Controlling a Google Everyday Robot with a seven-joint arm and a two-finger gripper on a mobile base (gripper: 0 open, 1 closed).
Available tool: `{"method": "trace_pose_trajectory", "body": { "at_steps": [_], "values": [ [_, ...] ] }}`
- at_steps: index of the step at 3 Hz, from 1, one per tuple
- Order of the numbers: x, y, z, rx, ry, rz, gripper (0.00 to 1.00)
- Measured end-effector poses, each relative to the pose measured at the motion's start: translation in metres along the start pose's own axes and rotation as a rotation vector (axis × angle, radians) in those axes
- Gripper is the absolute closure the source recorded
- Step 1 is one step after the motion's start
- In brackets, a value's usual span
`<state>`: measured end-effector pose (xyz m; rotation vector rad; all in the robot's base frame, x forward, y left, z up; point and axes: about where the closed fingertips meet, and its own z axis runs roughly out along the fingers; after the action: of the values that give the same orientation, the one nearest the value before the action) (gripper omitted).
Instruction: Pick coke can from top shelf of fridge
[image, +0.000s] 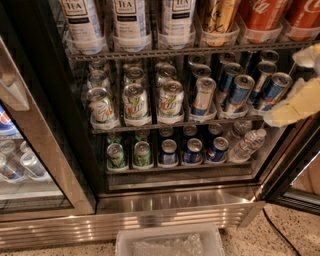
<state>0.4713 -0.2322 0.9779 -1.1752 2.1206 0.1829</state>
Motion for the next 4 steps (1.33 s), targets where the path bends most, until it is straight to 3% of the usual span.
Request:
{"method": "trace_pose_trajectory", "body": {
  "at_steps": [1,2,3,4],
  "values": [
    [-0.001,0.0,0.001,-0.001,-0.001,-0.002,0.0],
    [-0.013,-0.001,0.004,0.022,-0.058,0.005,0.0],
    [-0.027,0.009,0.0,0.087,-0.175,0.143,0.0],
    [-0.033,-0.005,-0.001,0.143,-0.214,0.161,0.0]
  ]
}}
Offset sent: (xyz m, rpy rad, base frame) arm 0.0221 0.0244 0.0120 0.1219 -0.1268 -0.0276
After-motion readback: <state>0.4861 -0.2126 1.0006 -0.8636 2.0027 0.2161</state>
